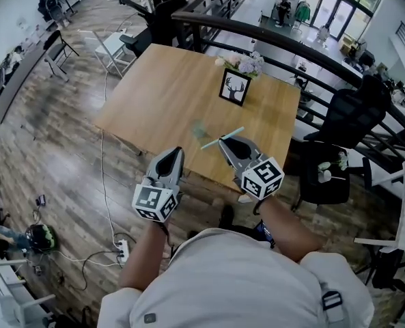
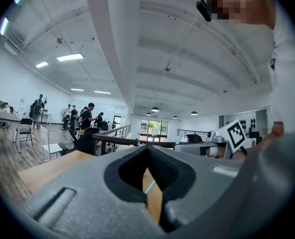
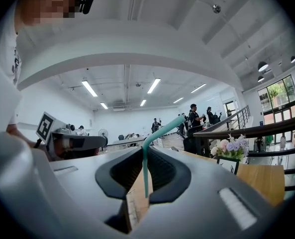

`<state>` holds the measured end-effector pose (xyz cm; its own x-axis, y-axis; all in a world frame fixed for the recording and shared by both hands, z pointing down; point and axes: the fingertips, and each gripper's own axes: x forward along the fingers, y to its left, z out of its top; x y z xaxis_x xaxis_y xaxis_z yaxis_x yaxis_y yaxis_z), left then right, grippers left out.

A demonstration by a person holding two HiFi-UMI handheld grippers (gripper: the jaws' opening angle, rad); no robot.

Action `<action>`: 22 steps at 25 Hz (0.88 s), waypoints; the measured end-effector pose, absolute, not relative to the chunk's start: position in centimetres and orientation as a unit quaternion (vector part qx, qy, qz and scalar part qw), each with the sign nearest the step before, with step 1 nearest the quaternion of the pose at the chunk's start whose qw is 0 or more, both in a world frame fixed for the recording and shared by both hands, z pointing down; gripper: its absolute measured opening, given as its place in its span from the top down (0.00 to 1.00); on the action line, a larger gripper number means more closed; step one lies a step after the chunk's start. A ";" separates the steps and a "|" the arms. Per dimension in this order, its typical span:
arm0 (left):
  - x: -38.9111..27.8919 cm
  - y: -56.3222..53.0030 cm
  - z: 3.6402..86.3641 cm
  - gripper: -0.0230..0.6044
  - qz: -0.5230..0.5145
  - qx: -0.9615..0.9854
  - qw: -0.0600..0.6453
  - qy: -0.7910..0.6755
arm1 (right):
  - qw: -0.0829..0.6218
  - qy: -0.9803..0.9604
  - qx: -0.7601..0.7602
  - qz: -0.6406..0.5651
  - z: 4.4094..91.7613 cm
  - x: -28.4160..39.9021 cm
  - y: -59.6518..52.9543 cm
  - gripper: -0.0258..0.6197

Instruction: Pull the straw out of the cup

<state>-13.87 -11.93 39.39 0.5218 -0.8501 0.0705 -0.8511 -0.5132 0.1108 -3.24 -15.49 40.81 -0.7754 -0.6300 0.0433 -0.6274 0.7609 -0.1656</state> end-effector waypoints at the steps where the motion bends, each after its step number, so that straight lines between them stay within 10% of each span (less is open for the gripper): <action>1: -14.5 -10.9 39.3 0.96 0.004 0.872 0.063 -0.486 | 0.008 0.937 -0.338 -0.085 40.8 -3.8 -14.4 0.90; 22: -22.3 1.3 37.9 0.96 -0.023 0.892 0.051 -0.449 | 0.020 0.921 -0.384 -0.055 39.0 -10.4 -0.6 0.90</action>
